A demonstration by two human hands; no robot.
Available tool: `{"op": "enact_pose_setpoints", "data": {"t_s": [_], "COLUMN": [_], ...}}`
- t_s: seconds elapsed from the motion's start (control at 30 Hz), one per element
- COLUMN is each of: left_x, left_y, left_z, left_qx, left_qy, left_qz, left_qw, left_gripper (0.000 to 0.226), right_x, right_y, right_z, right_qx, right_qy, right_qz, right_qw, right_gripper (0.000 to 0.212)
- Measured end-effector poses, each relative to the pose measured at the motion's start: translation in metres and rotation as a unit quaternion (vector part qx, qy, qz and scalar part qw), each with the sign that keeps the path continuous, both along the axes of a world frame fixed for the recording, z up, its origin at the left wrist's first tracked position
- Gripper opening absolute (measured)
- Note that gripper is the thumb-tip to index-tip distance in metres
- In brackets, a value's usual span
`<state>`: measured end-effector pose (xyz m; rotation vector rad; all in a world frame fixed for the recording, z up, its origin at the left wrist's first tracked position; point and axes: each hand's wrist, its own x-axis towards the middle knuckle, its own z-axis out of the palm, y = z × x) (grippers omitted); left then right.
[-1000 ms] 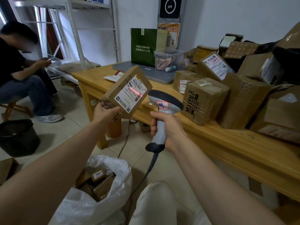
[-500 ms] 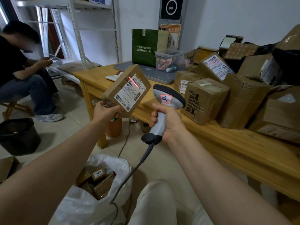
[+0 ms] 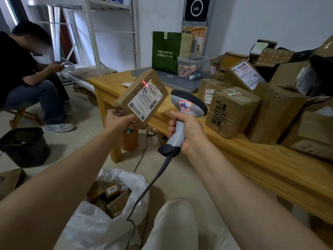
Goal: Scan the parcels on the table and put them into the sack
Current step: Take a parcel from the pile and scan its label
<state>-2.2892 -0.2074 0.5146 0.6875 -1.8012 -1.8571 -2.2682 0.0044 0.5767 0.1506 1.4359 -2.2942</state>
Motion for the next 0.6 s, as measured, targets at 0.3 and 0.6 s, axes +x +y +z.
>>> {"op": "enact_pose_setpoints", "data": {"t_s": [0.3,0.6], "left_x": [0.006,0.045], "left_y": [-0.005,-0.036], "left_z": [-0.001,-0.036], "left_qx": [-0.013,-0.024], "left_qy": [0.001,-0.027], "left_qz": [0.005,0.107], "left_qw": [1.000,0.994], "left_gripper": [0.069,0.072], "right_x": [0.001,0.001], "right_y": [-0.007,-0.027], "right_z": [-0.002,-0.031], "right_qx": [0.013,0.080], "right_qy": [0.011,0.029], "right_qz": [0.004,0.091], "right_qw": [1.000,0.992], "right_gripper": [0.014,0.014]}}
